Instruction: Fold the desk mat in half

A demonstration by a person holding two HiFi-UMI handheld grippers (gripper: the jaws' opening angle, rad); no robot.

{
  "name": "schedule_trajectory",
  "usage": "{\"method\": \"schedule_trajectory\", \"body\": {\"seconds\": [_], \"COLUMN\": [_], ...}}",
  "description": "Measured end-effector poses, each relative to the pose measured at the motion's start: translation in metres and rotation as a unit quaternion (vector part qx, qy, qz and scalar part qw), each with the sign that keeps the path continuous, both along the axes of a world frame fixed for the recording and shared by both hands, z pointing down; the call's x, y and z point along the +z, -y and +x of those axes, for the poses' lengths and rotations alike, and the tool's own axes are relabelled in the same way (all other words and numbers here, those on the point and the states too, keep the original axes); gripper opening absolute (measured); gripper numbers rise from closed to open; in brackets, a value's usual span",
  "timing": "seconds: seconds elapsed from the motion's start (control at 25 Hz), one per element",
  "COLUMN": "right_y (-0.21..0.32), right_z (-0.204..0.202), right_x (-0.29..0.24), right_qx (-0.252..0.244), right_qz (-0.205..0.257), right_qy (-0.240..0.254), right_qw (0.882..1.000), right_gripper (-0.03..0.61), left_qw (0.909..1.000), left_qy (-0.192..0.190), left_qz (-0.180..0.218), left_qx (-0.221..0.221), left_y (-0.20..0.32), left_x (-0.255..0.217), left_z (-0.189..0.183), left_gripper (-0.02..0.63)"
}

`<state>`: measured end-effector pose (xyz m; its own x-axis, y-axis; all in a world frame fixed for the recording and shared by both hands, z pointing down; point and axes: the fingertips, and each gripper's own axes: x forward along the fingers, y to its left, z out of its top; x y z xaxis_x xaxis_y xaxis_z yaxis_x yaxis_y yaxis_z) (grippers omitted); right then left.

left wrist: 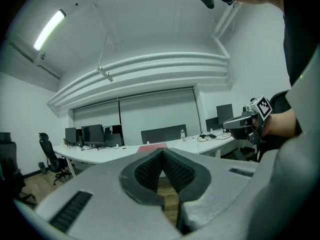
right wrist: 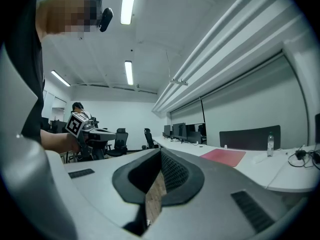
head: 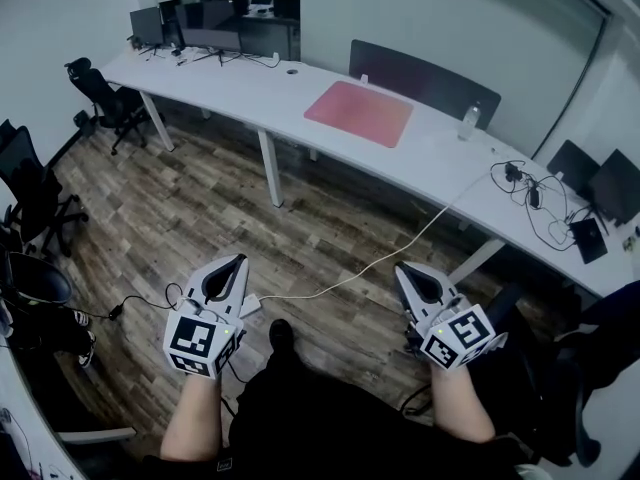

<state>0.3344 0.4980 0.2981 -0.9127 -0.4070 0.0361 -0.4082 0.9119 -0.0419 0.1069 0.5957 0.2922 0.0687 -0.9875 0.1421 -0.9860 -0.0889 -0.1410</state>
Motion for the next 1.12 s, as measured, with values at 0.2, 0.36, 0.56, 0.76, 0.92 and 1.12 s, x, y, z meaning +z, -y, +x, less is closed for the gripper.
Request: {"method": "schedule_trajectory", "body": {"seconds": [0.2,0.36,0.56,0.76,0.92,1.12], "right_y": [0.028,0.058,0.098,0.131,0.151,0.176], "right_z": [-0.019,-0.045,-0.085,-0.133,-0.174,-0.216], "right_x": [0.001,-0.001,0.003,0.011,0.022,0.022], "right_qx": [0.013,0.023,0.021,0.017,0.01,0.018], "right_qz": [0.009,0.002,-0.005,-0.021,-0.039,-0.052], "right_qy": [-0.005,-0.005,-0.013,-0.018,-0.024,-0.031], "right_qw": [1.0,1.0,1.0,0.999,0.999,0.998], "right_gripper": [0.0,0.0,0.0,0.0,0.0,0.0], "left_qw": [0.9998,0.9994,0.9992,0.9988,0.9981,0.9972], "left_qy": [-0.008,-0.017,-0.024,-0.031,-0.041,-0.052], "left_qz": [0.005,0.004,0.001,-0.017,-0.026,-0.031], "left_qx": [0.018,0.029,0.03,0.034,0.038,0.045], "left_y": [0.032,0.066,0.111,0.145,0.169,0.187], "left_x": [0.008,0.009,0.01,0.02,0.029,0.036], "left_z": [-0.02,-0.045,-0.086,-0.13,-0.163,-0.204], "left_gripper": [0.003,0.003,0.003,0.003,0.003,0.003]}}
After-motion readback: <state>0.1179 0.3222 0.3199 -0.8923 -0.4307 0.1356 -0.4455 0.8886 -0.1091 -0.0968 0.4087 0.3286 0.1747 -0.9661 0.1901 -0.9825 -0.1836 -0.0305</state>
